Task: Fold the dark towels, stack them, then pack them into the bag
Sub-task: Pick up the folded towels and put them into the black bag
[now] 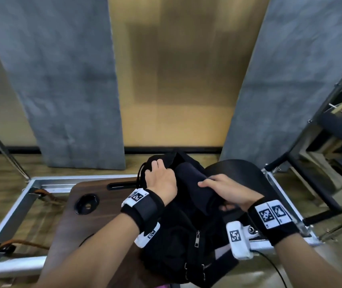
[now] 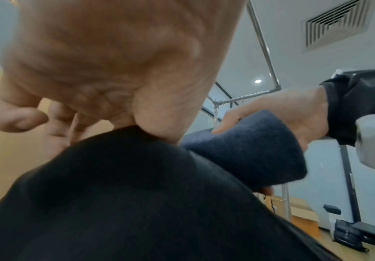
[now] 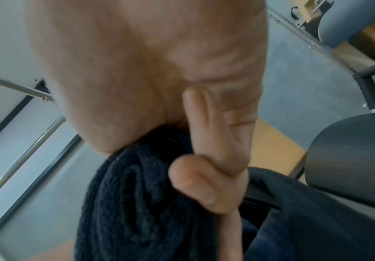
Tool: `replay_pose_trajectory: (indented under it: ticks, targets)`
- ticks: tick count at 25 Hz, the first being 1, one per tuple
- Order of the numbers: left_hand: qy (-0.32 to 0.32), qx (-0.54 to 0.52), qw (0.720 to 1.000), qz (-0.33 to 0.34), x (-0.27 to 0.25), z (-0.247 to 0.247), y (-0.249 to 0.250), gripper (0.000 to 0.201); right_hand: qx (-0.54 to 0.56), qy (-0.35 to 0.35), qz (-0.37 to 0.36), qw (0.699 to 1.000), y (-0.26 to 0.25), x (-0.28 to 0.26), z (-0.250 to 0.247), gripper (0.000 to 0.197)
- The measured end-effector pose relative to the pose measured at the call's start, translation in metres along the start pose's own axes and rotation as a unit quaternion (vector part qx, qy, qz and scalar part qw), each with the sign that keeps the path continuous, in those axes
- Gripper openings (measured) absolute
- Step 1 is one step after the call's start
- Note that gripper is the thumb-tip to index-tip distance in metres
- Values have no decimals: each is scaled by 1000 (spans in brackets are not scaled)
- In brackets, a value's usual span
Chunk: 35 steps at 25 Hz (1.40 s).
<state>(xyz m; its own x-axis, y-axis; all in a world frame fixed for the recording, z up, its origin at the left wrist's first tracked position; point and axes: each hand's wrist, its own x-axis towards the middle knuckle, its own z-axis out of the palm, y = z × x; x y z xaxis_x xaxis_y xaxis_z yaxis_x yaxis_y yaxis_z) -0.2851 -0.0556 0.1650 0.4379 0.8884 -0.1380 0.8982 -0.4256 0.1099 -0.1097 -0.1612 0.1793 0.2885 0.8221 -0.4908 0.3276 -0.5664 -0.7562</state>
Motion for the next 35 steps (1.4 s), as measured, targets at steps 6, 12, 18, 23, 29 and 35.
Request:
replay_pose_trajectory:
  ticks: [6, 12, 18, 23, 29, 35]
  targets:
    - [6, -56, 998, -2, 14, -2, 3, 88, -34, -32, -15, 999, -23, 46, 25, 54]
    - [1, -91, 996, 6, 17, 1, 1, 98, -117, 0, -31, 993, -47, 87, 52, 69]
    - [52, -121, 991, -24, 20, 6, 4, 99, -279, -22, 29, 960, -55, 101, 76, 78]
    - [14, -106, 994, 13, 18, 11, 2, 99, -345, 12, -126, 930, -77, 111, 54, 75]
    - [-25, -133, 991, 8, 13, 10, 3, 100, -218, -38, -140, 965, -57, 126, 52, 75]
    - [-59, -173, 983, 26, 4, 8, 6, 94, -313, 21, -198, 929, -81, 108, 21, 36]
